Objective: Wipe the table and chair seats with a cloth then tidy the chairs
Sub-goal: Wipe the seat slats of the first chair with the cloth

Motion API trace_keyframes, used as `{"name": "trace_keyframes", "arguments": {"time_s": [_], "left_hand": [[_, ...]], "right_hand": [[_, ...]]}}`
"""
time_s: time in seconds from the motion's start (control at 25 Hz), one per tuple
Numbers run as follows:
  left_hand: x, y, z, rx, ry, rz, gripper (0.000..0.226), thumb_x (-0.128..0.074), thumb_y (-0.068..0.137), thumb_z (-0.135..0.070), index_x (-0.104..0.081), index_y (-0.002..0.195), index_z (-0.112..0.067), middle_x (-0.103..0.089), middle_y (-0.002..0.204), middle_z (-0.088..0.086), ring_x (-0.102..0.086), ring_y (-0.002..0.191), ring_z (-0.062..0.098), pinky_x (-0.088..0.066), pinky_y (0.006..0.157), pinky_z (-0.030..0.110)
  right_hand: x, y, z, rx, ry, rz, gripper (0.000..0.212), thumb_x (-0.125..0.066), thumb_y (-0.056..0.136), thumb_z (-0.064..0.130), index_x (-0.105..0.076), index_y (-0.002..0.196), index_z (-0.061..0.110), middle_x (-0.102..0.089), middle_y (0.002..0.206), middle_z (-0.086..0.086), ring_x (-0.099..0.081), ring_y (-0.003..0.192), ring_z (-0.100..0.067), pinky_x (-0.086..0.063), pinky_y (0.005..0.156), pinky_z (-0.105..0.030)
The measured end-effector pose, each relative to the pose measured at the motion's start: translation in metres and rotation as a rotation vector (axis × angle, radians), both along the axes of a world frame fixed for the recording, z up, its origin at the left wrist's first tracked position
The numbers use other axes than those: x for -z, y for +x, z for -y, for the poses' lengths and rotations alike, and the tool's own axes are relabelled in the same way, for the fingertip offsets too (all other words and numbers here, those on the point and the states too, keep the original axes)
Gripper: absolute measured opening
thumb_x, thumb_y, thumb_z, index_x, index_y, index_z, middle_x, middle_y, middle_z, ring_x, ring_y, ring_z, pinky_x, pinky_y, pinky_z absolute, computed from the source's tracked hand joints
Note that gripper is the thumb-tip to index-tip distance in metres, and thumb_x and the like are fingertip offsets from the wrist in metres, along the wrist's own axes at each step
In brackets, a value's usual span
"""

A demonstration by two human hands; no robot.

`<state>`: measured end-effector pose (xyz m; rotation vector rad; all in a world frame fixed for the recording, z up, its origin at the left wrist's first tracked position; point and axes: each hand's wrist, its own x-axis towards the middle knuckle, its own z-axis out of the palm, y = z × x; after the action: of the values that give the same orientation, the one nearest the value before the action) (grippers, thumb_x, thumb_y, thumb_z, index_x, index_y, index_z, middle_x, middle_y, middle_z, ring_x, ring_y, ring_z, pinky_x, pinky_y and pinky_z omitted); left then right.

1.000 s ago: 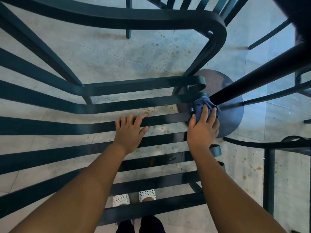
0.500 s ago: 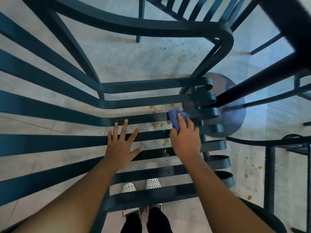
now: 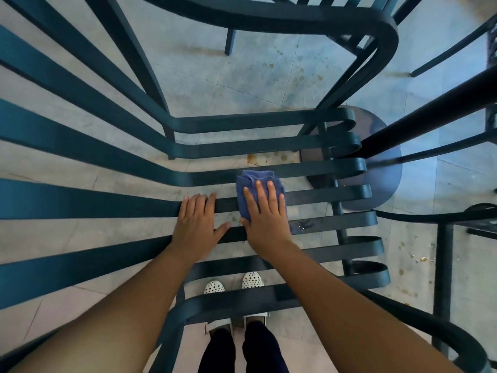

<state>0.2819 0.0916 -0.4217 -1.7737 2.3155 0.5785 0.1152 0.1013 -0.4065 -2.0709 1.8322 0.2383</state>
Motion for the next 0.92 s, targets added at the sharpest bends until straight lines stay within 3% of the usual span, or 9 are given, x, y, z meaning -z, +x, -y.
{"name": "trace_keyframes", "arguments": {"time_s": [0.16,0.32,0.48,0.56,0.64,0.76,0.92], "left_hand": [[-0.002,0.002,0.000,0.000,-0.047,-0.018,0.056,-0.052,0.085,-0.023,-0.046,0.129,0.011,-0.051,0.127,0.031,-0.047,0.123,0.044,-0.027,0.108,0.049],[-0.001,0.001,0.000,0.025,-0.038,0.072,0.060,-0.031,0.079,-0.027,-0.057,0.115,0.014,-0.060,0.111,0.032,-0.058,0.106,0.045,-0.040,0.098,0.054],[0.001,-0.010,0.003,-0.018,-0.053,0.076,0.041,-0.054,0.082,-0.027,-0.058,0.108,0.005,-0.060,0.099,0.025,-0.057,0.093,0.041,-0.042,0.094,0.055],[0.000,-0.023,0.004,-0.077,-0.004,0.038,0.049,-0.064,0.083,-0.029,-0.053,0.122,-0.002,-0.056,0.113,0.023,-0.051,0.107,0.042,-0.029,0.102,0.060],[-0.004,-0.045,0.006,-0.095,0.067,0.015,0.056,-0.055,0.089,-0.039,-0.039,0.138,-0.016,-0.044,0.134,0.015,-0.034,0.126,0.041,-0.012,0.107,0.062],[-0.007,-0.082,0.011,-0.075,0.096,0.034,0.053,-0.034,0.096,-0.050,-0.022,0.144,-0.031,-0.027,0.148,0.004,-0.014,0.139,0.036,0.001,0.107,0.066],[-0.007,-0.121,0.013,-0.025,0.102,0.010,0.055,-0.027,0.096,-0.051,-0.017,0.147,-0.031,-0.027,0.148,0.008,-0.014,0.139,0.034,0.000,0.107,0.067]], "right_hand": [[-0.003,0.044,0.007,-0.189,0.093,0.076,0.066,-0.032,0.100,0.036,0.012,0.148,0.023,0.019,0.154,-0.008,0.022,0.140,-0.031,0.015,0.113,-0.048],[0.000,0.055,0.010,-0.204,0.078,0.017,0.066,-0.030,0.100,0.038,0.011,0.149,0.023,0.011,0.158,-0.008,0.013,0.144,-0.030,0.021,0.107,-0.043],[0.003,0.039,0.006,-0.147,0.055,0.014,0.063,-0.030,0.099,0.040,0.003,0.150,0.025,0.006,0.159,-0.007,0.012,0.144,-0.028,0.021,0.107,-0.045],[0.007,0.019,0.004,-0.068,-0.065,0.046,0.057,-0.032,0.096,0.037,-0.019,0.149,0.025,-0.015,0.157,-0.010,-0.006,0.145,-0.030,0.007,0.112,-0.050],[0.008,-0.010,0.001,0.008,-0.142,0.036,0.056,-0.033,0.087,0.042,-0.042,0.140,0.024,-0.041,0.146,-0.010,-0.030,0.139,-0.032,-0.013,0.110,-0.055],[0.008,-0.051,0.001,0.050,-0.145,0.003,0.057,-0.033,0.084,0.048,-0.043,0.135,0.025,-0.048,0.140,-0.009,-0.037,0.135,-0.034,-0.019,0.106,-0.059],[0.006,-0.089,0.001,0.106,-0.133,-0.032,0.058,-0.034,0.083,0.049,-0.043,0.135,0.024,-0.046,0.142,-0.010,-0.035,0.136,-0.035,-0.021,0.105,-0.061]]}}
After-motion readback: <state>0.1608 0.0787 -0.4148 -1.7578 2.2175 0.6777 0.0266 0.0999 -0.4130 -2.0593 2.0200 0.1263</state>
